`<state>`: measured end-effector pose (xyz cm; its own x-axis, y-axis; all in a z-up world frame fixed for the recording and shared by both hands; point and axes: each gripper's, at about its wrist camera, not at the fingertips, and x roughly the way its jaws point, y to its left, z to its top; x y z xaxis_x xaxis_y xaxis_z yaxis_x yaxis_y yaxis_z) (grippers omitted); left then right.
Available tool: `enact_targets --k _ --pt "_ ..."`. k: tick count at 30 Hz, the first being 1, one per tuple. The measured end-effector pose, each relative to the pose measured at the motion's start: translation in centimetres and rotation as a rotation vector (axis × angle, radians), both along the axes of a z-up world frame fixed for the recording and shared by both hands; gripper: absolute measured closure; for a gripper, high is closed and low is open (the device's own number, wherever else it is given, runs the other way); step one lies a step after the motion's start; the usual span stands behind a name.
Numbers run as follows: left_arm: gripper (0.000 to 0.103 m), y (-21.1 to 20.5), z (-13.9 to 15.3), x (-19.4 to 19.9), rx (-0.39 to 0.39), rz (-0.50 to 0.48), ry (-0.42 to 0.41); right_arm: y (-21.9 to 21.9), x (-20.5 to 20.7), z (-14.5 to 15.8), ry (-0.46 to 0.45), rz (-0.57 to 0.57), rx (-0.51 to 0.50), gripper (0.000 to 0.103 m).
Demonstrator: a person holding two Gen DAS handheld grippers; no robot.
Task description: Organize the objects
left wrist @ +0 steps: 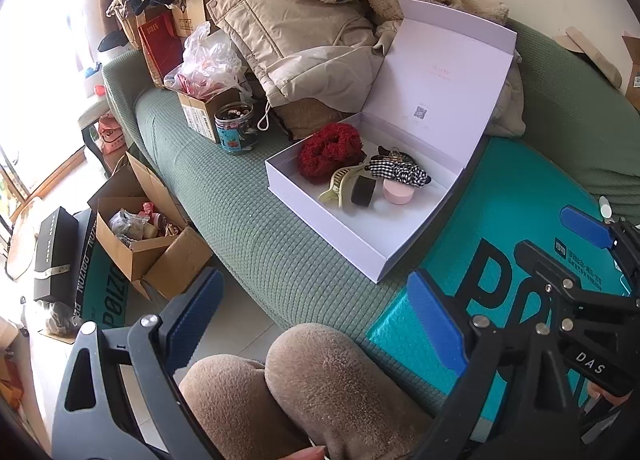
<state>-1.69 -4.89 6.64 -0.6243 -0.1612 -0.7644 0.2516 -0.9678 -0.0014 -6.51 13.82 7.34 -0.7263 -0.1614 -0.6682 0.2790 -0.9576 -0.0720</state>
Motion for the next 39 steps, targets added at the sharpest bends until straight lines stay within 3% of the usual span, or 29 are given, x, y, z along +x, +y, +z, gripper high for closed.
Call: enact_targets --k 22,39 --pt "0.010 1.3 1.2 1.4 -0.017 -0.010 0.007 0.7 1.2 0.1 0.000 -0.003 0.004 0.030" --pt "0.010 3.9 0.7 4.6 -0.010 -0.006 0.004 1.7 4.4 0.3 0.015 0.011 0.006 0.030"
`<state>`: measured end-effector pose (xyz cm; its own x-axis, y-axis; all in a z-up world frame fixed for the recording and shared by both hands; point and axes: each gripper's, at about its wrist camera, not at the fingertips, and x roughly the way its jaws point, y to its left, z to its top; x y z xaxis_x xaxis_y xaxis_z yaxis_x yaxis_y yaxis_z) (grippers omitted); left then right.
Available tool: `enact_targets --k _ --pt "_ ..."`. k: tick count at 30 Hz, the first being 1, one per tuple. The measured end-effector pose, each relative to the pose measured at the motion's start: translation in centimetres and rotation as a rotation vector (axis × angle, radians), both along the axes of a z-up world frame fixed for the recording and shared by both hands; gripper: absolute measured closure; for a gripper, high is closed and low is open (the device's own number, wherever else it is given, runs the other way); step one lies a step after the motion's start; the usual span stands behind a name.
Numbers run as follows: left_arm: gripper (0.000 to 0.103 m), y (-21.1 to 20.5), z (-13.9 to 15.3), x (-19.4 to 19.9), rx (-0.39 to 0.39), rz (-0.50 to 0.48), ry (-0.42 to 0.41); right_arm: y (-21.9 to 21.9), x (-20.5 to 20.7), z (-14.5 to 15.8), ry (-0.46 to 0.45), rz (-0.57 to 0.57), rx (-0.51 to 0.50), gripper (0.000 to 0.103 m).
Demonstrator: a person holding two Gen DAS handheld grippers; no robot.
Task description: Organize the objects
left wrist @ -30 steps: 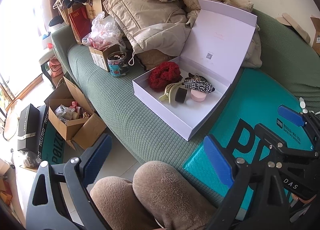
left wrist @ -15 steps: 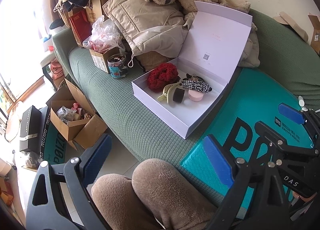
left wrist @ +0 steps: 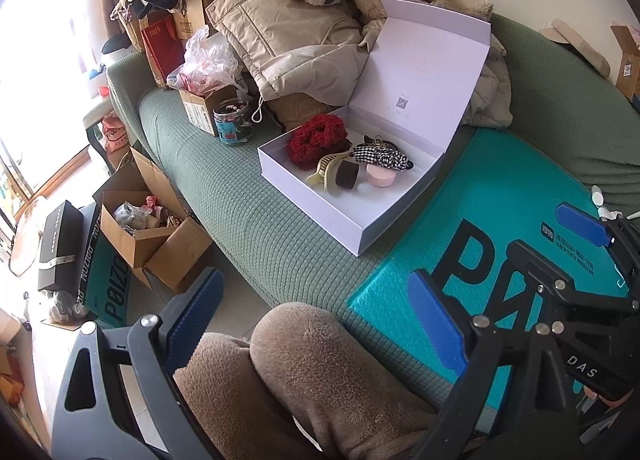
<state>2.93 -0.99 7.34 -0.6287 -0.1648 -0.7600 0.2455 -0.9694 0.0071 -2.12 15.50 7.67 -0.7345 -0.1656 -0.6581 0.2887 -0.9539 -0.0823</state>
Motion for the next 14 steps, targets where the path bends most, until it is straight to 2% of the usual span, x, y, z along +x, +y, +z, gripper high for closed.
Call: enact_targets --k 8,14 --pt "0.010 0.9 -0.6 0.1 0.004 0.003 0.005 0.6 0.5 -0.6 -0.005 0.012 -0.010 0.030" --pt "0.010 2.8 -2.0 -2.2 0.001 -0.062 -0.011 2.4 -0.2 -1.7 -0.011 -0.011 -0.021 0.030"
